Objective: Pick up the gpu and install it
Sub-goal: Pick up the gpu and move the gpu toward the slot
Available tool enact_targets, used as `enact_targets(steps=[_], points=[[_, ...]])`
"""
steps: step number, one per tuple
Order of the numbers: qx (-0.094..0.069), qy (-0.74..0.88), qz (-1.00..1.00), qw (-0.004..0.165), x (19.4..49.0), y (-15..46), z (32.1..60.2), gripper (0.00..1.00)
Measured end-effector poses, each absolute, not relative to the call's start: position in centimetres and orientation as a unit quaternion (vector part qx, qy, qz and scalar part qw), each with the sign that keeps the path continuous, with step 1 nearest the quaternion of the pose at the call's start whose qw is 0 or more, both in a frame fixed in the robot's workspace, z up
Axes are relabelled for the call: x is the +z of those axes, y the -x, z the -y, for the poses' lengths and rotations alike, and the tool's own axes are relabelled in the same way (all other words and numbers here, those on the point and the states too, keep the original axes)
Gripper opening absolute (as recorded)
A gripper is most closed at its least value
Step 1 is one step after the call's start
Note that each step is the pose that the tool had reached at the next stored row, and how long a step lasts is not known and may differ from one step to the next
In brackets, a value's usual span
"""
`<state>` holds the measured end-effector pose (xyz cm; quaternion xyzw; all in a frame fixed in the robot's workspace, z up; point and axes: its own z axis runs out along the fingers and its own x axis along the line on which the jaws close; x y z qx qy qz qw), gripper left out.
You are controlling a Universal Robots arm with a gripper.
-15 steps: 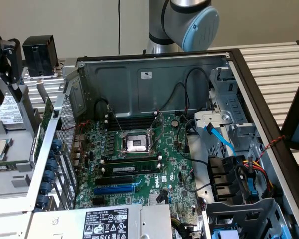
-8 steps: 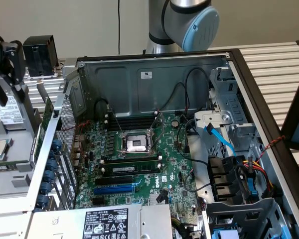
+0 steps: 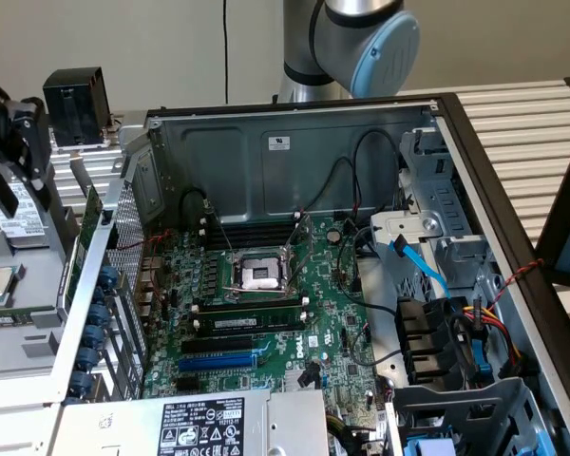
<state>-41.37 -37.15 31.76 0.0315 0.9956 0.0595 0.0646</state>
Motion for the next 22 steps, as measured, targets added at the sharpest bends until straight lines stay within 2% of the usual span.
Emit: enact_targets(steps=[22], points=[[0.069,-0.043,-0.994,0.068,28.1,39.7,38.0,0.48]])
